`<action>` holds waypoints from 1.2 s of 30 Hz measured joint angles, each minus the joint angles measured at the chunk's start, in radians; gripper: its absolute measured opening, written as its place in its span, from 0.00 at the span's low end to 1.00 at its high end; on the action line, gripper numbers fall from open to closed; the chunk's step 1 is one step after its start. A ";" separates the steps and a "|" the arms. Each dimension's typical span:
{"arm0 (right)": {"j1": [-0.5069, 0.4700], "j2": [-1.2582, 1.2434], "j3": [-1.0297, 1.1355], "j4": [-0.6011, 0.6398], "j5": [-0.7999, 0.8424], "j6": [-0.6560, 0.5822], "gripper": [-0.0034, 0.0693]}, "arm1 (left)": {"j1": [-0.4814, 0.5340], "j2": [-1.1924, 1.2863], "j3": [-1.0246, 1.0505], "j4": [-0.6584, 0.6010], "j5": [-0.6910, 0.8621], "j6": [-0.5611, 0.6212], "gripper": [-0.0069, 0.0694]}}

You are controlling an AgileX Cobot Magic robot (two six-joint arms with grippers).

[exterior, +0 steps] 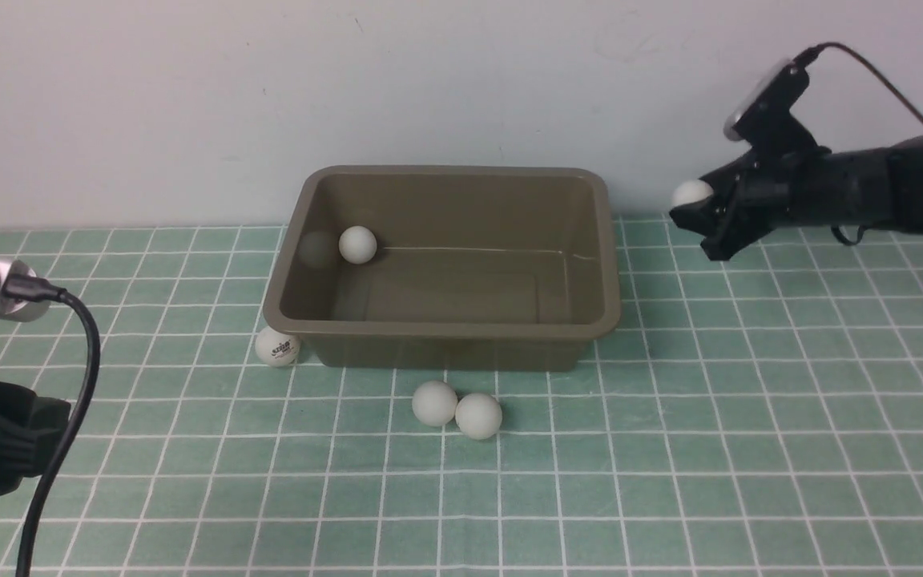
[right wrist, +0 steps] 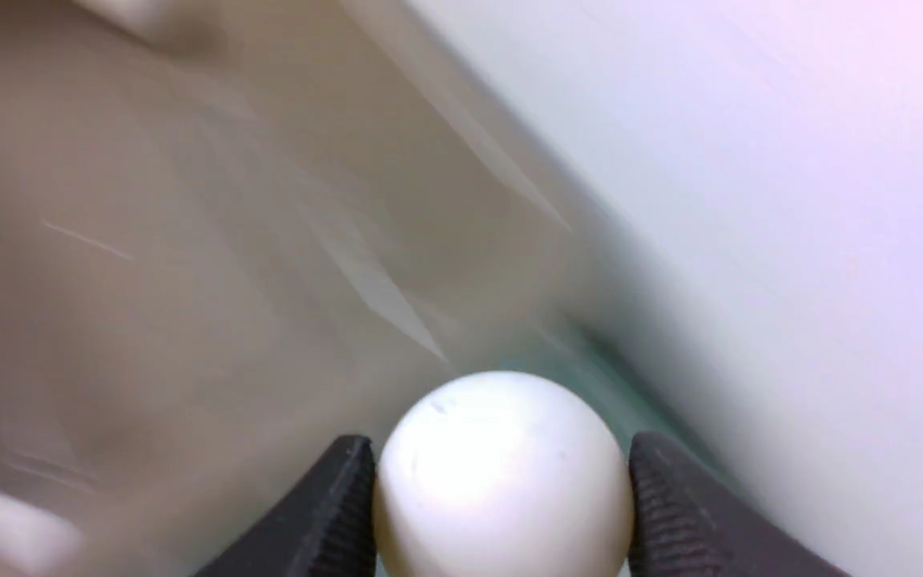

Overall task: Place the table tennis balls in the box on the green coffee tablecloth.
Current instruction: 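Reach for and grasp a ping pong ball on the table, then release the ping pong ball into the bin and lift the gripper away, then reach for and grasp a ping pong ball on the table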

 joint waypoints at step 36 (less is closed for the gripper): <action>0.230 -0.477 0.003 -0.556 0.066 0.839 0.81 | 0.000 0.059 0.000 -0.382 0.029 0.364 0.68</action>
